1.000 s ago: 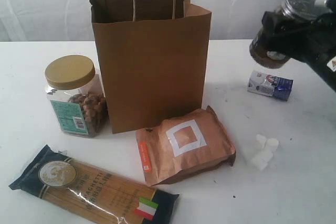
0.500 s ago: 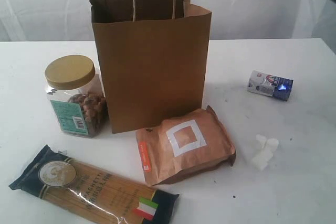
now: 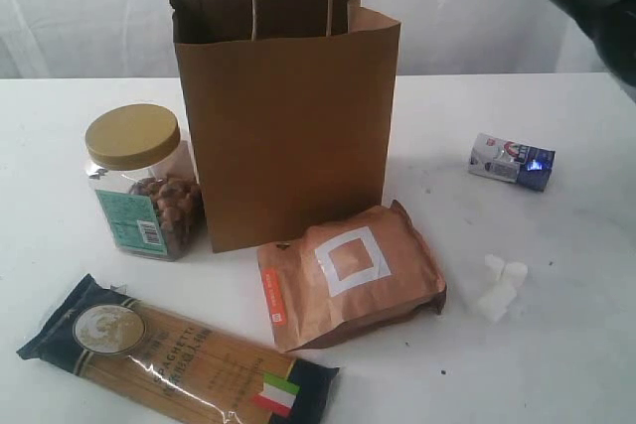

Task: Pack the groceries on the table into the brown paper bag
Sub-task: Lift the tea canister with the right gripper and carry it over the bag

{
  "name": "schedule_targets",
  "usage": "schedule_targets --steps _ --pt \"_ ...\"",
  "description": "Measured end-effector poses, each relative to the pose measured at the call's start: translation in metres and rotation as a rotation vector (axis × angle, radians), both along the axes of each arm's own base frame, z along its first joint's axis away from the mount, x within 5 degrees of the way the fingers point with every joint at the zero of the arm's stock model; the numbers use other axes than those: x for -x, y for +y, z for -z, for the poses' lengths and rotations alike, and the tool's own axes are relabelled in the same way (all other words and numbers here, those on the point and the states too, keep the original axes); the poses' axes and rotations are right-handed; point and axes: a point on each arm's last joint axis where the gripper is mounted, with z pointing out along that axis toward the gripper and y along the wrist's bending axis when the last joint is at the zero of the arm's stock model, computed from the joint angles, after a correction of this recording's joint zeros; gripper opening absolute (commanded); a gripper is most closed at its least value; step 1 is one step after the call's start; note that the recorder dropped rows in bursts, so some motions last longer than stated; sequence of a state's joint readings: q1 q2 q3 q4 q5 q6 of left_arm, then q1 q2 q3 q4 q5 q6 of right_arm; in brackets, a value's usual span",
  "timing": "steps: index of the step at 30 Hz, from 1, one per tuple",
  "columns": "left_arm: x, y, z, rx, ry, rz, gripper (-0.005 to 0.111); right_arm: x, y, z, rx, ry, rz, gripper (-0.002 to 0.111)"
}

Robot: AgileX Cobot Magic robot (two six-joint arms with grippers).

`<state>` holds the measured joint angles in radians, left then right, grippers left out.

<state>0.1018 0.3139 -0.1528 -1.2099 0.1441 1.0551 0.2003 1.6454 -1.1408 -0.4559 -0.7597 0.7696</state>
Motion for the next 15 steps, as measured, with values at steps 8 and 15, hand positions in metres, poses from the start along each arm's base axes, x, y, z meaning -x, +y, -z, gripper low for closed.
schedule_targets --steps 8,15 --pt "0.000 0.000 0.000 0.000 0.000 0.000 0.000 -0.022 0.028 0.003 0.011 -0.036 -0.065 0.000" --pt "0.000 0.000 0.000 0.000 0.000 0.000 0.000 -0.020 0.057 0.010 0.035 -0.046 -0.150 0.000"
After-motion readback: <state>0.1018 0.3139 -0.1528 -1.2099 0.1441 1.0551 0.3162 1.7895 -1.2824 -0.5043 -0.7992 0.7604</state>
